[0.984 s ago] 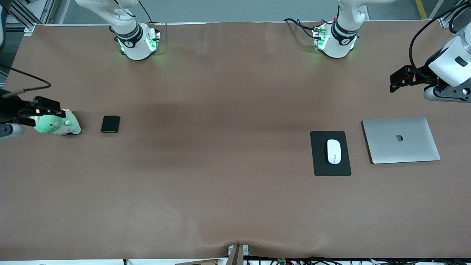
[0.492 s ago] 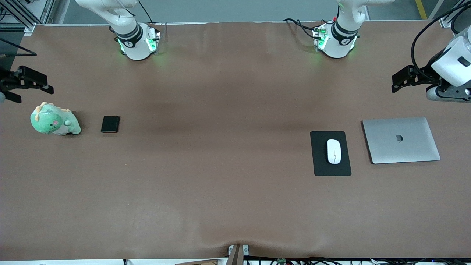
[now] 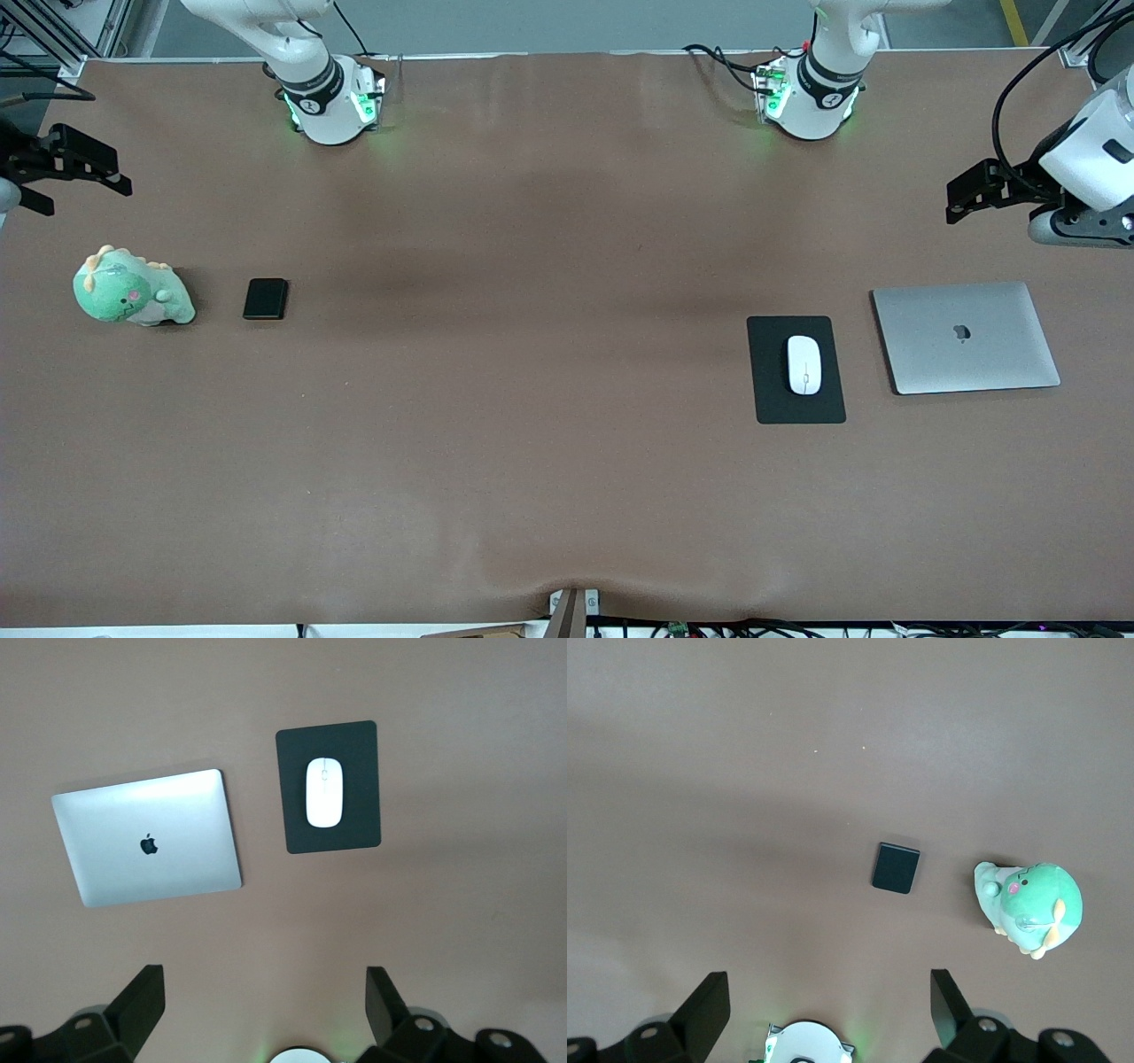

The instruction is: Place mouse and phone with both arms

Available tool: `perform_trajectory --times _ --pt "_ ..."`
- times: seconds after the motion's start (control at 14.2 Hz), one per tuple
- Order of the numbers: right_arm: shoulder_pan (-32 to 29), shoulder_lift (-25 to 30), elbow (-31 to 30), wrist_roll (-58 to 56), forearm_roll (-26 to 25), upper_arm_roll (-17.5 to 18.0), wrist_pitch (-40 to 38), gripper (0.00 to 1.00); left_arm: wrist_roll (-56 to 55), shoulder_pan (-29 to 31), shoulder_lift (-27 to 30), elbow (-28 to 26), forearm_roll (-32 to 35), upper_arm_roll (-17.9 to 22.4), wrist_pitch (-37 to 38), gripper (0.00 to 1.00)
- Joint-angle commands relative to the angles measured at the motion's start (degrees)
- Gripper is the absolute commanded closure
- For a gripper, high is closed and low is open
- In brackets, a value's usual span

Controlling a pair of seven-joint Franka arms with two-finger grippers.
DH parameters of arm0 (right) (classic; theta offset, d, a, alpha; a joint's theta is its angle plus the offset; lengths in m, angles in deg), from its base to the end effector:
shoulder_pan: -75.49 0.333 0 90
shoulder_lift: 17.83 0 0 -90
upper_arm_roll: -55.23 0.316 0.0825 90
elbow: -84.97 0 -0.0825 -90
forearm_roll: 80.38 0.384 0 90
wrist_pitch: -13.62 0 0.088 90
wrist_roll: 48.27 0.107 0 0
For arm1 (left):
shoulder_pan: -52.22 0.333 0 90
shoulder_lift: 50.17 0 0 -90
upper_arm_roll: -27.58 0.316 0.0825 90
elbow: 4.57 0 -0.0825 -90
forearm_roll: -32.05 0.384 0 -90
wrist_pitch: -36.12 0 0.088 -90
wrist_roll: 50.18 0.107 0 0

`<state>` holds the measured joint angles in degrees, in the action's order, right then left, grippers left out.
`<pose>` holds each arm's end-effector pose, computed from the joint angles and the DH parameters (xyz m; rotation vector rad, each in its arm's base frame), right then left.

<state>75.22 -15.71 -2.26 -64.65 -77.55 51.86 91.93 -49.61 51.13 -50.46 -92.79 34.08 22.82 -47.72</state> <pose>0.5203 -0.0277 0.6502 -3.0460 -0.3513 0.1659 0.5424 -0.0513 0.6273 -3.0958 0.1700 0.1238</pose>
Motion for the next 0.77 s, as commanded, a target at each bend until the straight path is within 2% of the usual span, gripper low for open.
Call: perform_trajectory --times 0.0,0.14,0.7 --pt "-0.34 1.75 -2.59 -0.31 -1.6 0.47 1.67 0.0 1.46 0.48 0.2 -0.2 1.4 -0.51 -0.45 0.0" --pt "-0.08 1.57 -2.15 -0.31 -4.66 0.73 2.72 0.0 1.46 0.48 0.29 -0.2 1.31 -0.51 -0.45 0.0" --pt "-0.17 1.31 -1.98 -0.49 -6.43 0.56 3.61 0.0 1.46 0.48 0.47 -0.2 0.35 -0.68 -0.45 0.0"
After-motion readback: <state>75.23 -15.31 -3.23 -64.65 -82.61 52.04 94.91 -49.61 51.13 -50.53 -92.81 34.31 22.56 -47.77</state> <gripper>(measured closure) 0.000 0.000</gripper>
